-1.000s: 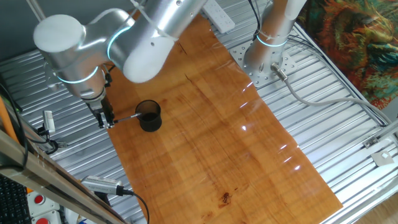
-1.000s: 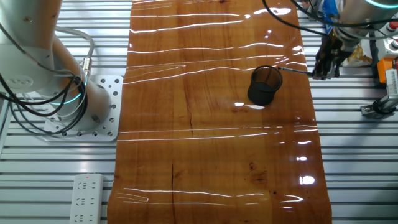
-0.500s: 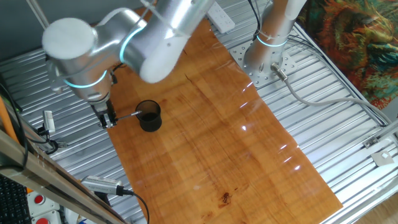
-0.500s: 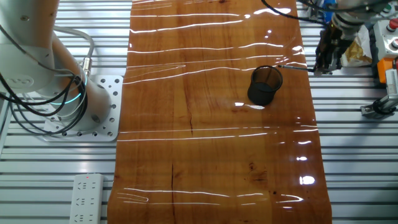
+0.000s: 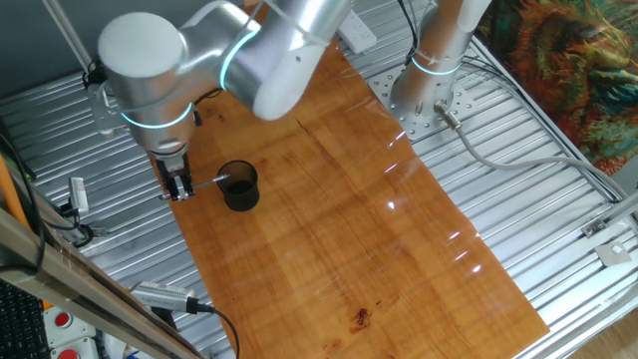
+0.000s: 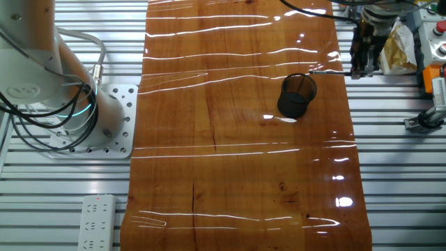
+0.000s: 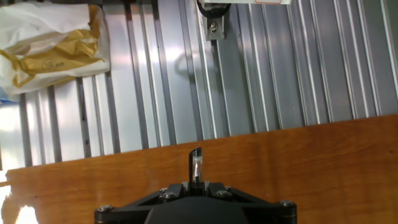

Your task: Put the pen into the pen holder

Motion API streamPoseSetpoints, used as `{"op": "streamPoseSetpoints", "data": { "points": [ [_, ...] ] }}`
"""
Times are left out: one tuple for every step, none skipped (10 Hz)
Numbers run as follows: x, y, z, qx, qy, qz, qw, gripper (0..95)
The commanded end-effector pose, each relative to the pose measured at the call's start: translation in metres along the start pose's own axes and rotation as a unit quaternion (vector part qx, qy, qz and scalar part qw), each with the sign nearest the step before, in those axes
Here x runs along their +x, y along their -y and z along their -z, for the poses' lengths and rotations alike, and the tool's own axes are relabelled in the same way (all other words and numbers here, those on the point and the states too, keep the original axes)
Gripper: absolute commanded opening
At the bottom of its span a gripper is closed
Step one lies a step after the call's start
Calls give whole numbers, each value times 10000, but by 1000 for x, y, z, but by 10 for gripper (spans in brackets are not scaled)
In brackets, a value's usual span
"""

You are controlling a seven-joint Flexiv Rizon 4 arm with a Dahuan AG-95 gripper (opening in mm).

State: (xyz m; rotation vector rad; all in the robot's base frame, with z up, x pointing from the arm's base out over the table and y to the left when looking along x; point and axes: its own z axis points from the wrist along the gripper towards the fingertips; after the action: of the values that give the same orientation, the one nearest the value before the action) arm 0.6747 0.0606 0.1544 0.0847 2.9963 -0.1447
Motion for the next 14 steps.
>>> {"op": "streamPoseSetpoints", "data": {
  "points": [
    [1, 1, 0, 74, 153, 68, 9998, 0],
    [1, 1, 0, 84, 205, 81, 9997, 0],
    [1, 1, 0, 82, 265, 84, 9996, 0],
    [1, 1, 0, 77, 276, 81, 9996, 0],
    [0, 1, -2, 70, 290, 75, 9995, 0],
    [-1, 2, -7, 68, 308, 80, 9995, 0],
    [-1, 2, -10, 74, 330, 93, 9994, 0],
    [-1, 4, -14, 91, 371, 117, 9992, 0],
    [0, 4, -15, 124, 402, 148, 9990, 0],
    [1, 5, -15, 169, 419, 195, 9988, 0],
    [1, 5, -15, 195, 419, 204, 9987, 0],
    [1, 5, -15, 235, 437, 214, 9985, 0],
    [1, 5, -16, 263, 462, 214, 9984, 0],
    [1, 5, -16, 291, 503, 204, 9981, 0]
  ]
}}
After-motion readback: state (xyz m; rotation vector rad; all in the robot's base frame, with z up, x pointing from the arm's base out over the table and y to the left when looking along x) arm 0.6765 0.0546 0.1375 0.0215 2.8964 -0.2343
